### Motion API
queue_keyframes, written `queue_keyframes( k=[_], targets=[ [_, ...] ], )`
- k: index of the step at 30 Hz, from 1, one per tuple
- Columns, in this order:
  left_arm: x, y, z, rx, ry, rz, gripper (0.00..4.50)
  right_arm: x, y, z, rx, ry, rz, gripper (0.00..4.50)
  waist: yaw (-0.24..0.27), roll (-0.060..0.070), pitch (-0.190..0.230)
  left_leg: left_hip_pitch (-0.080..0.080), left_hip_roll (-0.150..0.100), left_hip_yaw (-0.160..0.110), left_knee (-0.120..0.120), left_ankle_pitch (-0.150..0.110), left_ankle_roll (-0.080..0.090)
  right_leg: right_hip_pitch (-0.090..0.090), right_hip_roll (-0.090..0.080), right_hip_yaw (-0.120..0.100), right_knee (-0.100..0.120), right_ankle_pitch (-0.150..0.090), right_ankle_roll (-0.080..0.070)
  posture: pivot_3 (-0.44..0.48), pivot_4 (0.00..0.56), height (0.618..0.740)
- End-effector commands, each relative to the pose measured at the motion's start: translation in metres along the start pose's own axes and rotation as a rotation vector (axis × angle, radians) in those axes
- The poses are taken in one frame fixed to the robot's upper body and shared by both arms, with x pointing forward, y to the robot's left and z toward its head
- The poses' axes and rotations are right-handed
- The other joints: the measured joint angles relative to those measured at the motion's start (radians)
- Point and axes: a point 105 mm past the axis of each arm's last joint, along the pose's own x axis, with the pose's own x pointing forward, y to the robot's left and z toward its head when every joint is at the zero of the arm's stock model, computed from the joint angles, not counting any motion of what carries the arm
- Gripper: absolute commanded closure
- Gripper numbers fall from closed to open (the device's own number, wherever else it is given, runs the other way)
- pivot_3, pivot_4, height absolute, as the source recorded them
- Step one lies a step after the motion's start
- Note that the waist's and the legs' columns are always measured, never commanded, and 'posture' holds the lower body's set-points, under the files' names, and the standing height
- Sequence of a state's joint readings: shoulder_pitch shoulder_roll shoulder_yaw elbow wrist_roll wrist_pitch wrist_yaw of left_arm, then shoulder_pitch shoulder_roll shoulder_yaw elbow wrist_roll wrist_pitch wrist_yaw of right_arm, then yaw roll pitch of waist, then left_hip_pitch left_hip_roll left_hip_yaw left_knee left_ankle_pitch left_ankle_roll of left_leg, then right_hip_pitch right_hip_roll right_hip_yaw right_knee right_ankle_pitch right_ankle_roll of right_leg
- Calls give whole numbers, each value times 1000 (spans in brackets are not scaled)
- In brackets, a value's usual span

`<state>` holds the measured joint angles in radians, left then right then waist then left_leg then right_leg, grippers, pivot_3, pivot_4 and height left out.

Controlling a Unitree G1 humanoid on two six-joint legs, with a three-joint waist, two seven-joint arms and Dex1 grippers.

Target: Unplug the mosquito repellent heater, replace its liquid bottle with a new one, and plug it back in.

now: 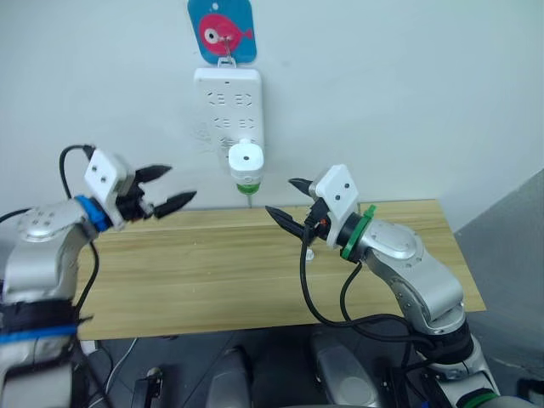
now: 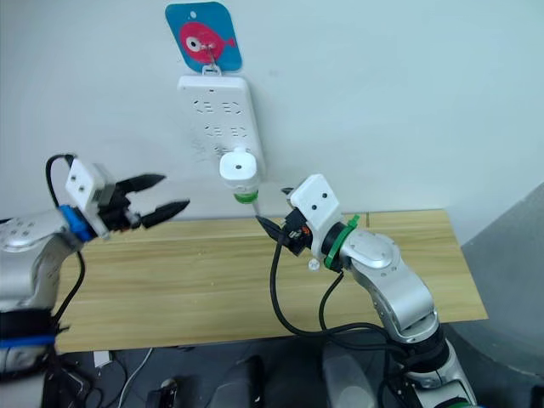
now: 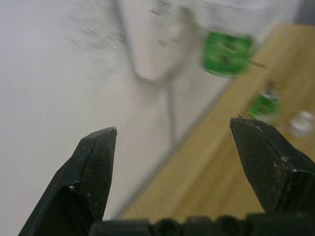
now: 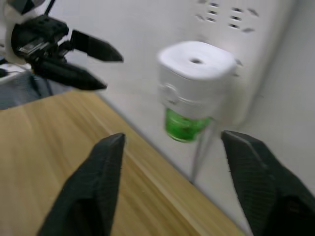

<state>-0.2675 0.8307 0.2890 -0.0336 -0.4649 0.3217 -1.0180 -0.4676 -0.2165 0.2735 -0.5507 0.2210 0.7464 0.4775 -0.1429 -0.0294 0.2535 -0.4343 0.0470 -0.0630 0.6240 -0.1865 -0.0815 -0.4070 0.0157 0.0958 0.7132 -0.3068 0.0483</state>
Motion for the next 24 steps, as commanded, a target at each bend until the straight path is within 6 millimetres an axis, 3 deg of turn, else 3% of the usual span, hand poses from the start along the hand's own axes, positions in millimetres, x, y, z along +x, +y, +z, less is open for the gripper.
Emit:
queue_keyframes(
  k=[1,6,10,24],
  targets=[
    [-7,-22,33,50,-89,-5,476,2,6,17,-28,-79,34,2762,22,-1,0,0,0,0,1,0,0,0,0,0,0,0,0,-53,211,725],
    [-9,-66,39,17,-120,21,476,16,-9,15,-37,-91,-33,4446,56,-2,-1,0,-1,2,2,0,0,1,-1,1,-2,0,1,-16,204,725],
    [-13,-79,39,-17,-110,43,476,23,-19,12,-45,-87,-84,4446,66,-2,-1,0,-1,1,2,0,0,1,0,0,-1,0,0,3,201,725],
    [-9,-73,43,-10,-103,46,476,29,-36,7,-49,-76,-220,4446,71,-2,-1,0,-1,1,2,0,0,1,0,0,-1,0,0,1,196,725]
  ],
)
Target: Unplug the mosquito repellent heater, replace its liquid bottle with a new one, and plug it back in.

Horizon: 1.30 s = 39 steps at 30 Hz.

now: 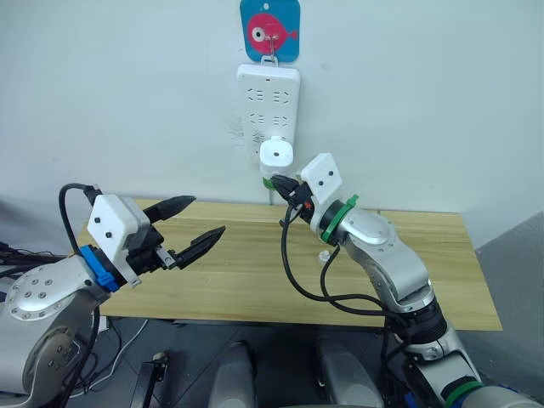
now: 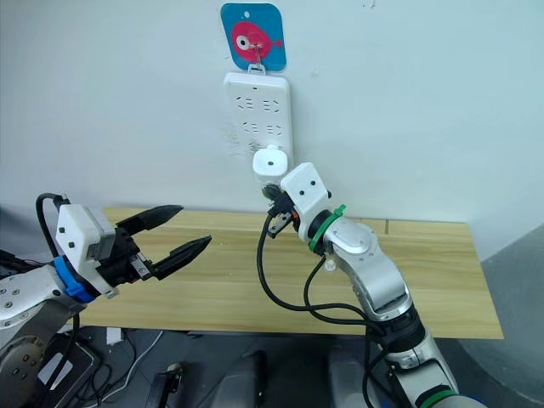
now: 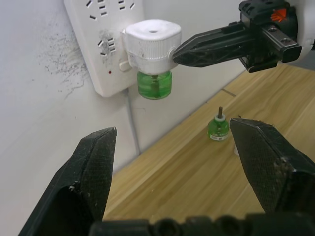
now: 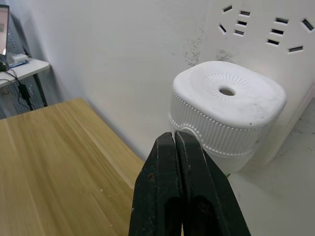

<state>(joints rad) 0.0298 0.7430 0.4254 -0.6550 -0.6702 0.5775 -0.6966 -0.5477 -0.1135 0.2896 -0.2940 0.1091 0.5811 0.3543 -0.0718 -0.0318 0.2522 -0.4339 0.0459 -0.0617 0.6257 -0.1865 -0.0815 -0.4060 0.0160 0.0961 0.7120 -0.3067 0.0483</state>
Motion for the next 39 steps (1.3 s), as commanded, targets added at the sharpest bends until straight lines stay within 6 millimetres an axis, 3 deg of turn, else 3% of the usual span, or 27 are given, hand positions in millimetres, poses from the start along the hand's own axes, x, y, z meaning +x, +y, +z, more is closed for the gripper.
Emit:
queue_keyframes(
  k=[1,26,29,35,39],
  targets=[
    [1,0,6,25,-13,-15,476,0,-11,17,-35,-66,-65,4446,0,0,0,0,0,0,0,0,0,0,0,0,0,0,0,-1,198,725],
    [14,-3,5,14,-32,-31,476,-5,-43,13,-57,-53,-215,4446,16,0,0,0,0,0,2,0,0,0,0,0,1,0,0,-25,188,725],
    [16,-1,5,16,-33,-31,476,-4,-36,13,-23,-50,-166,4446,17,-1,-1,0,0,0,3,0,0,0,0,0,1,0,0,-27,187,725],
    [15,6,1,22,-13,-25,476,-23,13,22,13,-77,188,4446,15,-1,-1,0,-1,0,2,0,0,0,0,0,1,0,0,-39,176,725],
    [10,22,-10,63,53,16,476,-43,16,17,-37,-21,277,4446,12,-1,-1,0,0,-1,1,0,0,0,0,-1,1,0,0,-47,165,725]
  ],
)
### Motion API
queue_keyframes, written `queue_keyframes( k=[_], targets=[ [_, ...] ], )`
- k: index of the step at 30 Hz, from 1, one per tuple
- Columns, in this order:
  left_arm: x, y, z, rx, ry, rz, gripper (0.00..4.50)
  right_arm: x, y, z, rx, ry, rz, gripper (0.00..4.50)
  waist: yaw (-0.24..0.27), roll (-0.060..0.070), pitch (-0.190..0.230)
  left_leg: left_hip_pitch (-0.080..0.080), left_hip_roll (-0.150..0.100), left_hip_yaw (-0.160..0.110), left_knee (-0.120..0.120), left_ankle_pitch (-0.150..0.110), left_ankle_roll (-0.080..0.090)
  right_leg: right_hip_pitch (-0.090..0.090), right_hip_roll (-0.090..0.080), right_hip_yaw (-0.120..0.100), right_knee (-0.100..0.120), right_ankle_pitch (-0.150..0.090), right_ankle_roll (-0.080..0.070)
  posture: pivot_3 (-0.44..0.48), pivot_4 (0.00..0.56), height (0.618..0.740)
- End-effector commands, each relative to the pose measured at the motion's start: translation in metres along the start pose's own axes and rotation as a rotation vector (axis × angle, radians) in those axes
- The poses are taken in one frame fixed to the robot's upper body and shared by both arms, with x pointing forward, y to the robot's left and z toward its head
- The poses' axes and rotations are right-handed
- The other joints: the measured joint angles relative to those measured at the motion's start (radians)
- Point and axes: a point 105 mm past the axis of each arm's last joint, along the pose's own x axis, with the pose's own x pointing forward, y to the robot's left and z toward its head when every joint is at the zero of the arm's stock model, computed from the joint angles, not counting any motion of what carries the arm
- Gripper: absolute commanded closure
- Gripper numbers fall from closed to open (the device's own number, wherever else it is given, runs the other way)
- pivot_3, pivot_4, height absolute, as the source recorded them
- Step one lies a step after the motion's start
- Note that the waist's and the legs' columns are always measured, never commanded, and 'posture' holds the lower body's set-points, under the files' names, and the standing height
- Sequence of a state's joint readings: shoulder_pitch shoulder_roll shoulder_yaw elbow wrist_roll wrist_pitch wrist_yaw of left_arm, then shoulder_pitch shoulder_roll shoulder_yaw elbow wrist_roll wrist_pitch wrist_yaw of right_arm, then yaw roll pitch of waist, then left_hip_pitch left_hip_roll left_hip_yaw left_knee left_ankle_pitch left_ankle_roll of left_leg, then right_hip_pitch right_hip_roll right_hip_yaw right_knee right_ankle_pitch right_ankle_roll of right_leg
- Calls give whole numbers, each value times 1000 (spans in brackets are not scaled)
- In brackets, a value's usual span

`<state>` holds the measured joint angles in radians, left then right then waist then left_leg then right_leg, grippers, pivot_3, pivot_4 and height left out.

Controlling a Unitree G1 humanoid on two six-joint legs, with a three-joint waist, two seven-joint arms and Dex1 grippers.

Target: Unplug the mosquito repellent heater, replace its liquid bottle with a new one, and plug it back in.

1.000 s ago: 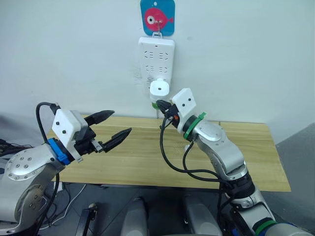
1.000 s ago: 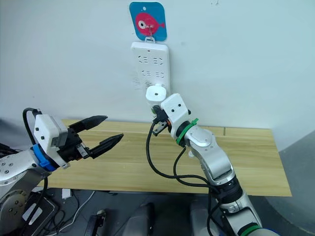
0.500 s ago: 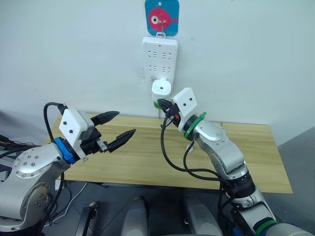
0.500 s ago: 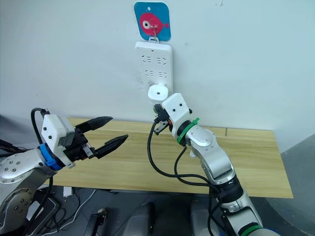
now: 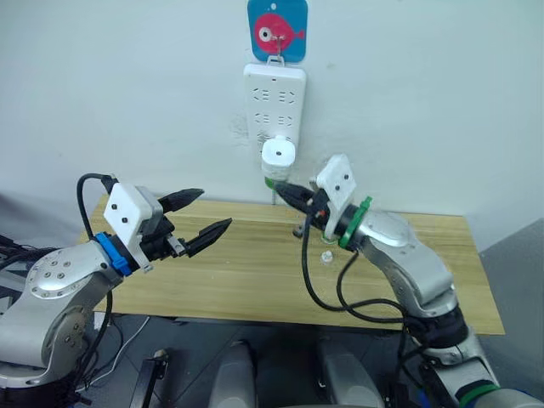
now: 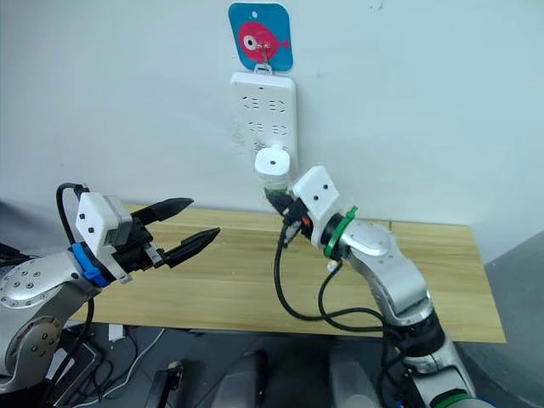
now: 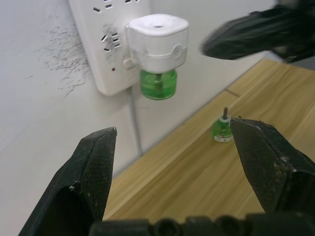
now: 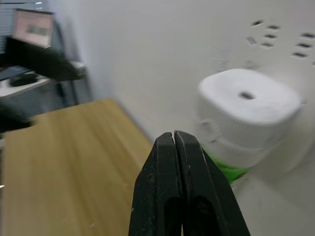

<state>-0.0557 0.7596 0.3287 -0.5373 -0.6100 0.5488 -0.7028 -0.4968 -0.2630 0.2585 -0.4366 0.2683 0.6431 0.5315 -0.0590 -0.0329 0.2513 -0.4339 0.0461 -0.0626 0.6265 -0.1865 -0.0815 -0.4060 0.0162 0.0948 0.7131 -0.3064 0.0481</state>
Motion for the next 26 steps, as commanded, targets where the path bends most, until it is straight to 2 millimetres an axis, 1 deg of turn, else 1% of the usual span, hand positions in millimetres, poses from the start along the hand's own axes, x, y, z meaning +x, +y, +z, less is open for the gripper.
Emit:
queue_keyframes(
  k=[1,2,4,5,7,9,11,13,16,18,22,26],
  targets=[
    [-8,13,-2,70,41,20,476,-17,5,12,-69,-9,74,4446,-2,0,0,0,0,0,0,0,0,0,0,0,0,0,0,-49,162,725],
    [-11,14,-6,82,65,5,476,-22,2,11,-90,6,81,4446,-4,0,0,0,0,1,0,0,0,0,0,0,0,0,0,-51,159,725],
    [-15,14,-11,115,94,-26,121,-29,-3,11,-123,27,89,4500,-7,0,0,0,0,2,1,0,0,0,0,1,0,0,0,-52,152,725],
    [-21,14,-15,121,119,-58,2,-37,-8,11,-143,42,98,4316,-8,0,-1,0,0,3,1,0,0,0,0,2,0,0,0,-51,147,725],
    [-34,23,-22,164,185,-83,0,-59,-17,10,-189,102,137,3917,-9,-1,-1,0,0,3,1,0,0,0,-1,2,0,0,0,-50,133,725],
    [-43,32,-27,179,235,-89,0,-78,-26,6,-241,174,172,3197,-5,-1,-3,0,-1,4,1,0,0,0,-1,1,-1,0,0,-50,118,725],
    [-50,36,-30,195,290,-112,0,-96,-37,-1,-296,260,193,2457,-5,-2,-7,0,-1,3,1,0,0,0,-1,1,-1,0,0,-44,105,725],
    [-58,37,-38,175,360,-136,0,-114,-48,-9,-328,339,203,1762,-6,-4,-21,0,-1,4,1,0,0,0,-1,1,-1,0,0,-39,93,725],
    [-62,41,-47,183,413,-112,0,-134,-55,-19,-367,438,238,624,-10,-4,-33,0,-1,6,1,0,0,0,-2,2,-2,0,0,-32,76,725],
    [-64,40,-51,186,426,-107,0,-142,-58,-22,-375,471,261,27,-16,-5,-44,1,0,6,1,0,0,0,-2,2,-2,0,0,-35,71,725],
    [-65,40,-54,180,436,-108,0,-151,-65,-24,-404,493,269,27,-26,-5,-59,1,0,6,1,0,0,0,-2,2,-2,0,0,-34,62,725],
    [-63,41,-52,144,383,-108,0,-157,-73,-26,-408,515,260,27,-28,-5,-64,1,0,6,1,0,0,0,-2,2,-2,0,0,-38,59,725]
  ],
)
